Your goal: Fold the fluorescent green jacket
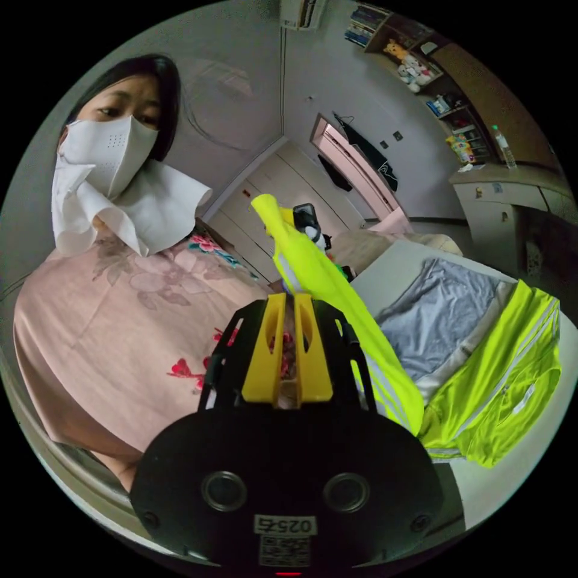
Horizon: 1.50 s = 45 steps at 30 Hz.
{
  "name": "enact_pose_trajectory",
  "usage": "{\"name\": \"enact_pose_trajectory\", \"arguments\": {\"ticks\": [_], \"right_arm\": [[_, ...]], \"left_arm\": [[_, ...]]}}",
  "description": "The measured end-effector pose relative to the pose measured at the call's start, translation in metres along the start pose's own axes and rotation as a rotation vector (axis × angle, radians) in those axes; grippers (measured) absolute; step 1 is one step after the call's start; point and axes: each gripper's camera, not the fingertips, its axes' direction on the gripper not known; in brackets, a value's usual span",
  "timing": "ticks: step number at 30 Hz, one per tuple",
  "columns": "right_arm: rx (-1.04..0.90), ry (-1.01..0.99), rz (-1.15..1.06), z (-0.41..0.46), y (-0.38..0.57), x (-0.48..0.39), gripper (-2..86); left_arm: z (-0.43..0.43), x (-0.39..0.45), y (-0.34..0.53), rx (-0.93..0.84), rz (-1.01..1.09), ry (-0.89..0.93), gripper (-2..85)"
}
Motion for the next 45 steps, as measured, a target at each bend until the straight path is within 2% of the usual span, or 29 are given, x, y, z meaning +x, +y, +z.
{"name": "enact_pose_trajectory", "arguments": {"ticks": [4,8,12,18,28,32,34,39,43,45], "right_arm": [[0.040,-0.052,-0.017,-0.002,-0.005,0.006,-0.2],[0.116,-0.015,-0.007,-0.008,-0.011,0.016,1.5],[0.142,-0.062,0.002,-0.012,-0.019,0.028,5.9],[0.181,-0.157,0.012,-0.022,-0.025,0.043,7.2],[0.080,-0.160,-0.011,-0.003,-0.040,0.045,6.2],[0.077,-0.203,-0.001,-0.002,-0.042,0.047,2.9],[0.073,-0.187,0.001,-0.003,-0.043,0.046,1.0],[0.119,-0.122,0.006,-0.026,-0.033,0.032,-0.7],[0.136,-0.102,-0.015,-0.042,-0.026,0.018,-0.8],[0.107,-0.111,-0.028,-0.043,-0.026,0.014,-0.8]], "left_arm": [[-0.011,-0.008,-0.002,0.070,-0.041,0.000,-1.4],[-0.008,-0.008,-0.011,0.031,-0.024,0.066,-1.3],[-0.004,-0.009,-0.018,-0.012,-0.020,0.114,-1.2],[-0.009,-0.013,-0.026,-0.006,-0.028,0.147,-1.2],[-0.018,-0.027,-0.034,0.019,-0.062,0.131,-1.1],[-0.019,-0.033,-0.035,0.041,-0.076,0.153,-0.8],[-0.018,-0.036,-0.035,0.045,-0.079,0.163,0.1],[-0.038,-0.039,-0.037,0.055,-0.079,0.106,13.2],[-0.045,-0.048,-0.030,-0.051,-0.065,0.088,13.1],[-0.034,-0.066,-0.027,-0.119,-0.108,0.168,12.5]]}}
